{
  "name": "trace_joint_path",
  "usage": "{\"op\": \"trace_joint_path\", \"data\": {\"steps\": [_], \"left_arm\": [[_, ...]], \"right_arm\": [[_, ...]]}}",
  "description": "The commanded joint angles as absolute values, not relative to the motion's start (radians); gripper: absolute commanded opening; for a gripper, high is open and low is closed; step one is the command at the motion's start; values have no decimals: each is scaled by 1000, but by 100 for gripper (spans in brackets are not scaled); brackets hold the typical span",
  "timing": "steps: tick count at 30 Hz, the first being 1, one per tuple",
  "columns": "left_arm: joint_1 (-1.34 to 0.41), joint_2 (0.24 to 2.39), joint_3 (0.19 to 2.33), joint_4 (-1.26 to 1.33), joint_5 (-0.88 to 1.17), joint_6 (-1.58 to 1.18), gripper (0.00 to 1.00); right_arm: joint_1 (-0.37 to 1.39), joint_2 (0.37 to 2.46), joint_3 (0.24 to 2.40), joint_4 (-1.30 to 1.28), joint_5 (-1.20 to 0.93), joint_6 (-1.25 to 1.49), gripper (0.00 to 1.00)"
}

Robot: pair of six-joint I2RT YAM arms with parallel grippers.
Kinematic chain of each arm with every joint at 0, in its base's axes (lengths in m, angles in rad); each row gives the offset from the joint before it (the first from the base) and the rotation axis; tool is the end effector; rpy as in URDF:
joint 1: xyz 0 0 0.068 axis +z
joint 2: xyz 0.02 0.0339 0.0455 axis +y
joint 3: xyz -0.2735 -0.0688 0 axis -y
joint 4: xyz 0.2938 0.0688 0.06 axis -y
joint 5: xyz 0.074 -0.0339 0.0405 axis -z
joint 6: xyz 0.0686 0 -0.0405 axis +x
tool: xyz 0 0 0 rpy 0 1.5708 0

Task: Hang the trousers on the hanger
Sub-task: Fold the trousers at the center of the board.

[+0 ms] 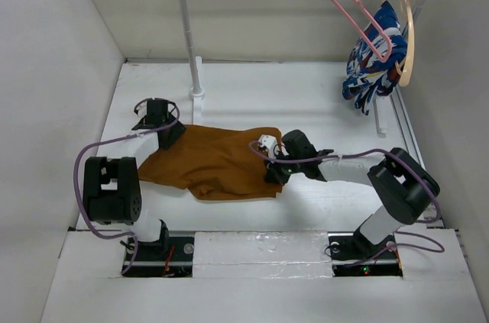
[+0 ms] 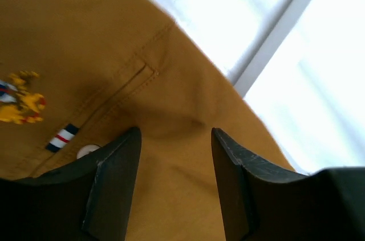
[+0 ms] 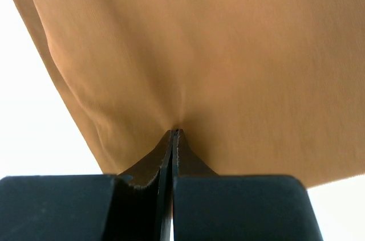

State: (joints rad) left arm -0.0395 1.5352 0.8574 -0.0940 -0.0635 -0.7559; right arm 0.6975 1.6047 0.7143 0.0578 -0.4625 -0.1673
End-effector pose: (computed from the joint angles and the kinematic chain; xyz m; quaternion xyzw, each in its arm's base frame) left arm 0.3787 -0.0106 0.1500 -0.3344 0.8580 -0.1236 0.3697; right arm 0.2500 0.2495 0.0961 -0.4555 0.7896 0.2983 0.2829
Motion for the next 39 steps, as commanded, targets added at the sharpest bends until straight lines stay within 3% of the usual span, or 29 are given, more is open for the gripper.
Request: {"op": "trace_joint_path", "data": {"steps": [1,3,5,6,7,9,16,26,32,39], "left_arm": [[-38,1404,889,-57,-127,-720,49],[-102,1338,925,-72,-126,-655,47],[-153,1301,969,-95,-94,-620,36],[-179,1296,979,-98,-80,-588,19],[-233,1290,988,-103,-63,-577,10],[-274,1285,985,-117,-11,-577,0],[-322,1293,718,-8,239,-701,0],[-313,1260,522,-70,157,-782,0],[-322,1134,613,-168,106,-752,0],[-322,1195,822,-132,208,-704,0]], "right_arm": [[684,1563,698,-153,-440,-182,0],[684,1526,793,-233,-459,-193,0],[684,1511,916,-308,-451,-216,0],[675,1514,957,-327,-451,-225,0],[675,1519,997,-340,-456,-241,0],[644,1543,1075,-327,-472,-253,0],[511,1748,1137,-57,-632,-215,0],[379,2045,1184,199,-703,-135,0],[379,1996,1160,206,-733,-121,0],[459,1691,1083,5,-678,-195,4]]}}
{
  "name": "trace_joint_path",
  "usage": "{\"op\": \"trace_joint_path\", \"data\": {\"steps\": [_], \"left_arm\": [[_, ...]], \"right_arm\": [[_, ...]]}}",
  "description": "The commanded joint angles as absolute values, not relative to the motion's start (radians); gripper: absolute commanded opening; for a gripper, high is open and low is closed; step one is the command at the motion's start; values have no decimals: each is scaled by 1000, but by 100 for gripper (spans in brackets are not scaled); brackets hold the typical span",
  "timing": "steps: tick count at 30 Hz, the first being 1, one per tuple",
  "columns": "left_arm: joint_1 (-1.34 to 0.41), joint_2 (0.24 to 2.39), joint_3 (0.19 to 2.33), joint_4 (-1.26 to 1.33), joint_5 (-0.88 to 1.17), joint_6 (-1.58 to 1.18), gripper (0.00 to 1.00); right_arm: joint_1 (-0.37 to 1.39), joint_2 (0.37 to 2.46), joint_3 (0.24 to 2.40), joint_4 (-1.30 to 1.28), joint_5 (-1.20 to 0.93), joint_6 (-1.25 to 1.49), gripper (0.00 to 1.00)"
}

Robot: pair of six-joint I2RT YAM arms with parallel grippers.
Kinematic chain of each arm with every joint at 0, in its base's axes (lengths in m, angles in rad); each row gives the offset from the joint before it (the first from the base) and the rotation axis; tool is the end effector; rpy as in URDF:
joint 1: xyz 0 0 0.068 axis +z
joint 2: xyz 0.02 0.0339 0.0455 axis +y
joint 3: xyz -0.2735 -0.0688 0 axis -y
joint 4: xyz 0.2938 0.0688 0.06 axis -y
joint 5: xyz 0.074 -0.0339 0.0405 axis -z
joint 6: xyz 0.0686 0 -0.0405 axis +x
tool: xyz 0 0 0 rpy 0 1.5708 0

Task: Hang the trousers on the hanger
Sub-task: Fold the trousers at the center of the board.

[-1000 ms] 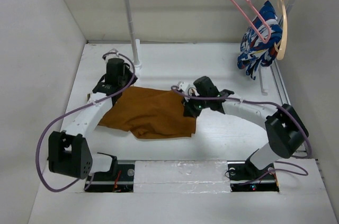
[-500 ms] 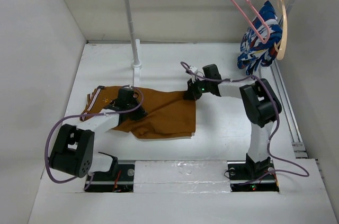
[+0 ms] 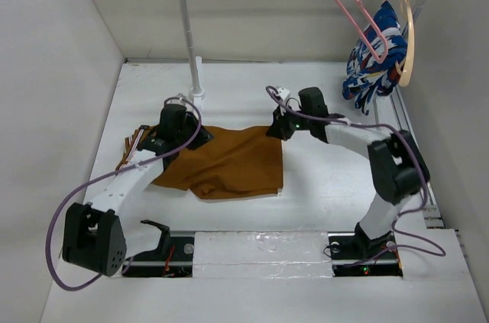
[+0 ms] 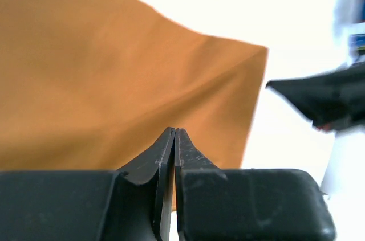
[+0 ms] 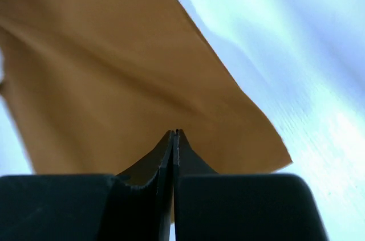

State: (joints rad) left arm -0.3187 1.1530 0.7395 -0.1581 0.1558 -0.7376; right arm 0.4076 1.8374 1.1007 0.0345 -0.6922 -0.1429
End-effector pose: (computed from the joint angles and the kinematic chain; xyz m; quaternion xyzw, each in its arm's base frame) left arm 0.3019 -0.1108 0.2237 -0.1455 0.8637 -0.2997 0.3781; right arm 0.3928 0.2173 0.1425 -0.3693 0.7825 0.3573 0.3517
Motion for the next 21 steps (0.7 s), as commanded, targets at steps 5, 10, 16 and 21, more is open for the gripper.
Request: {"op": "trace_joint_path", "data": {"steps": [5,10,16,21], "left_arm": [[-412,1431,980,-106,258,-664,0],[-500,1662,1095,-57,282,-634,0],[-509,1810,1178,-25,177,-603,0],[-509,1844,1239,-57,118,-591,0]], "right_arm": [[540,1551,825,87,-650,-127,5],[572,1519,625,219,-594,-61,4],[581,1479,463,272,-558,-22,1],[621,1367,465,135,-531,-24,2]]}}
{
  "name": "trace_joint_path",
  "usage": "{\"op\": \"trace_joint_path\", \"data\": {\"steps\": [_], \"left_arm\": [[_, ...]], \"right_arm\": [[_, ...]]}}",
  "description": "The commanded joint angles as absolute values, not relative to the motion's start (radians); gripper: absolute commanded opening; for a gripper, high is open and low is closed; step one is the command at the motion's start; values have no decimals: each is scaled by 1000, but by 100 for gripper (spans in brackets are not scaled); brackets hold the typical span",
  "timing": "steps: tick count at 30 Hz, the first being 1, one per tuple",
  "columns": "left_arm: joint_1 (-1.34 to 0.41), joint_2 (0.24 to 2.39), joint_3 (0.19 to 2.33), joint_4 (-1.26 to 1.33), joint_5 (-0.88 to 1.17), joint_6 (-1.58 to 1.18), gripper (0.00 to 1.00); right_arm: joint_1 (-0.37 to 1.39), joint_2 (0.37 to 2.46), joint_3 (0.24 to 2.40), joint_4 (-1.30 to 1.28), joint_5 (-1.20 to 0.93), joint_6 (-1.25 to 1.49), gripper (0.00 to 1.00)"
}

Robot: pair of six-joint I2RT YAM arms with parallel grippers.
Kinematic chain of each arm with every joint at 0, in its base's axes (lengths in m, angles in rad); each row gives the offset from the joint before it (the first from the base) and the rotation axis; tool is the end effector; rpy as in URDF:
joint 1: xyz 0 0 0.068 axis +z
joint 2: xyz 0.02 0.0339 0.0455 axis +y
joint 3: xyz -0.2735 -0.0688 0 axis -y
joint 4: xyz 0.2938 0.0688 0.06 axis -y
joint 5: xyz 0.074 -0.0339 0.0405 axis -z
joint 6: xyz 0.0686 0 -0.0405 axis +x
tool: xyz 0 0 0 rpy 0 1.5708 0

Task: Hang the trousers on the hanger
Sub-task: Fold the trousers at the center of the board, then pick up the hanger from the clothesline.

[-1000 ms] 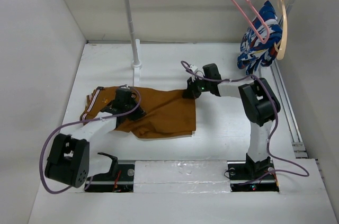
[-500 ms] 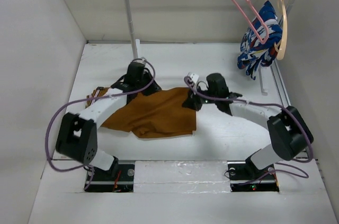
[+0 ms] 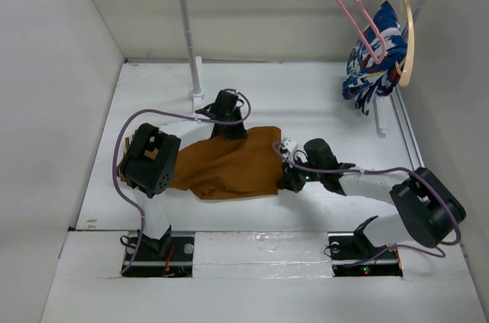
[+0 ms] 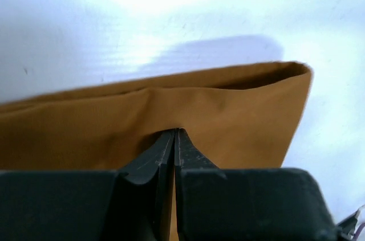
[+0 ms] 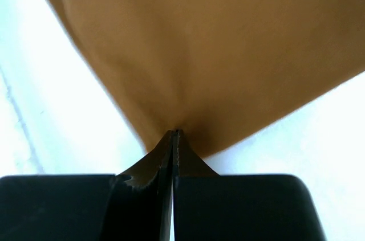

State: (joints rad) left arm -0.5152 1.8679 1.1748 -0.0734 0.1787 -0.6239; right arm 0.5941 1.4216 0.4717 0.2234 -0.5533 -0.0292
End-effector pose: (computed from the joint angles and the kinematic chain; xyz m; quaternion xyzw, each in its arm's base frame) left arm 0.3998 -0.2404 0.1353 -0.0149 0.9171 -0.2794 0.2840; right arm 0.2268 0.1967 0.0920 -0.3756 0.8009 0.3491 0.3091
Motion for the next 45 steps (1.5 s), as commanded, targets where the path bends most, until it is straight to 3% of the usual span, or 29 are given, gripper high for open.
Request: {"op": "trace_joint_path", "data": {"steps": [1,4,7,12,13,15,16,18,19,24,25,26,27,29,35,36,37,39,40,42,44,45], "left_arm": [[-509,1823,1244,-58,133,-581,0],[-509,1746,1232,-54,159,-580,0],[-509,1633,1224,-63,158,-554,0],[-597,1525,1296,-159,26,-454,0],[-677,1513,1352,-188,-73,-422,0],[-707,1516,1376,-212,-98,-390,0],[-734,1526,1419,-230,-148,-382,0],[-816,1540,1454,-265,-195,-373,0],[-859,1549,1466,-261,-205,-370,0],[-899,1542,1416,-218,-126,-416,3],[-899,1539,1385,-206,-86,-426,9],[-899,1536,1372,-189,-69,-440,25],[-899,1532,1359,-181,-57,-445,31],[-899,1532,1336,-169,-32,-452,40],[-899,1554,1322,-175,-18,-466,40],[-899,1551,1322,-175,-18,-468,40],[-899,1554,1322,-173,-18,-468,40],[-899,1554,1325,-173,-20,-468,39],[-899,1557,1334,-181,-23,-466,39],[-899,1562,1351,-192,-25,-466,48],[-899,1578,1402,-225,-20,-469,64],[-899,1582,1425,-239,-20,-471,67]], "right_arm": [[633,1301,515,48,-523,-40,3],[634,1191,654,-180,-483,-113,0],[572,1115,962,-399,-376,-245,0],[402,1237,1594,-606,-262,-435,0],[297,1299,1738,-647,-243,-498,0],[257,1360,1867,-658,-245,-517,0],[170,1386,1917,-658,-267,-517,9],[80,1439,2033,-653,-313,-512,37],[-28,1512,2084,-653,-377,-508,68],[-136,1630,2196,-692,-549,-494,78],[-137,1641,2204,-698,-549,-497,78],[-153,1657,2203,-693,-558,-497,79],[-173,1661,2197,-687,-569,-492,79],[-183,1677,2177,-681,-577,-491,78],[-195,1674,2079,-628,-646,-468,69],[-195,1663,2036,-617,-638,-462,63],[-186,1657,2016,-594,-624,-462,46],[-186,1644,1970,-565,-623,-450,27],[-176,1631,1956,-533,-621,-445,11],[-166,1614,1936,-496,-609,-425,2],[-138,1586,1919,-453,-578,-408,0],[-129,1579,1917,-442,-566,-397,0]]}}
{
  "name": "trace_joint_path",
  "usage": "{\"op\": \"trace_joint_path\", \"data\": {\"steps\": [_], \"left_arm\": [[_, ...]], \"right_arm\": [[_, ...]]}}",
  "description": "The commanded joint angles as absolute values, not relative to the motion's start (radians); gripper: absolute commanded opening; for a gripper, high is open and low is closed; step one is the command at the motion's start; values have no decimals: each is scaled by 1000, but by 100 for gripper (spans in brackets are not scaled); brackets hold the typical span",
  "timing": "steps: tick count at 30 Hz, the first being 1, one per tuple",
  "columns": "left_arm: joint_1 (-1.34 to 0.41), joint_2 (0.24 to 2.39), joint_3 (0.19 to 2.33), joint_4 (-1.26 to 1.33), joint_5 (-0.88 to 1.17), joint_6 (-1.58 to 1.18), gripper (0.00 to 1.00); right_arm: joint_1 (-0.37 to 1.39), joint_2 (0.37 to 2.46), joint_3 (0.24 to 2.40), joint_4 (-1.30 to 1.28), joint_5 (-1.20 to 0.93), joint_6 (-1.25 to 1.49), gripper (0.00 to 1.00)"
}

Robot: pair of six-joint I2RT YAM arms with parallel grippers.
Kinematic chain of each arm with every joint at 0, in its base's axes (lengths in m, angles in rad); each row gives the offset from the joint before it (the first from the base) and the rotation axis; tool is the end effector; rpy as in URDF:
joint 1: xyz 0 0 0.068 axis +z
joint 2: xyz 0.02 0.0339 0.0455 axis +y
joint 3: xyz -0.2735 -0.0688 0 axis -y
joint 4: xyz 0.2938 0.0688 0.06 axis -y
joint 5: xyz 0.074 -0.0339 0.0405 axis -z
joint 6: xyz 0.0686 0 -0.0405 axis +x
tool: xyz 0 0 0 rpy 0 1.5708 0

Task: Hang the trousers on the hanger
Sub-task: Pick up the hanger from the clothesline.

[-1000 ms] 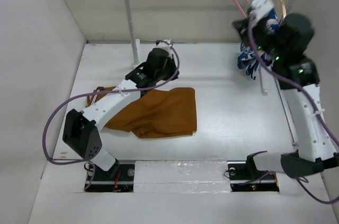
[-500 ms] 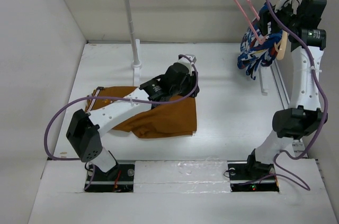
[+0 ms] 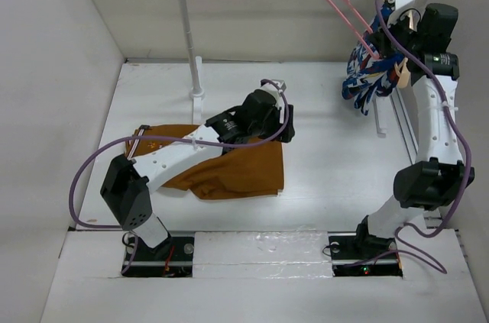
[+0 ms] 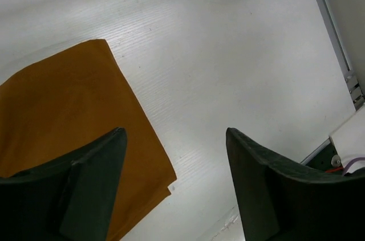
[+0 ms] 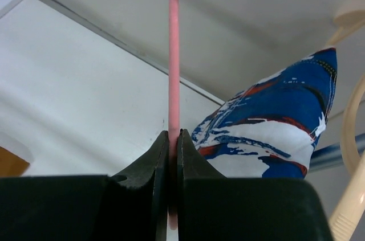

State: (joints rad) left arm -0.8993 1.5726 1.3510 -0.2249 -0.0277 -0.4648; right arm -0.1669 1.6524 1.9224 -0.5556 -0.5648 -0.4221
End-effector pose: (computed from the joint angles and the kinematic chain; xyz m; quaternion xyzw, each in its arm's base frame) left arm 0.2808 -0.3503 0.3194 0.1752 0.8277 -0.3269 0.4211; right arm 0.4361 -0.0362 0.4851 -0.2635 0.7413 0.0464 0.6155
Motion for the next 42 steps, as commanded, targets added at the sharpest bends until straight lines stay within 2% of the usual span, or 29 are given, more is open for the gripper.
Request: {"op": "trace_joint_path", "data": {"steps": [1,5,11,16,22,31,34,38,42], "left_arm": [[-899,1586,1466,-258,-20,-471,69],[-899,1588,1583,-294,-26,-457,71],[-890,1594,1746,-318,52,-460,73],[-881,1601,1842,-281,164,-518,71],[-861,1640,1885,-164,187,-600,68],[-861,1825,2009,-153,183,-672,66],[-861,1882,2065,-250,121,-673,60],[-861,1836,1961,-193,42,-709,51],[-861,1809,1927,-190,9,-719,47]], "right_arm": [[-118,1559,1921,-424,-524,-394,0],[-61,1505,1925,-405,-398,-393,0],[-37,1441,1859,-399,-327,-394,0],[-18,1352,1682,-427,-325,-405,0],[44,1203,1384,-347,-299,-393,0],[253,1103,1212,-330,-189,-342,0],[274,1088,1183,-316,-169,-328,0],[314,1088,1189,-336,-114,-330,0],[327,1083,1186,-345,-65,-334,0]]}}
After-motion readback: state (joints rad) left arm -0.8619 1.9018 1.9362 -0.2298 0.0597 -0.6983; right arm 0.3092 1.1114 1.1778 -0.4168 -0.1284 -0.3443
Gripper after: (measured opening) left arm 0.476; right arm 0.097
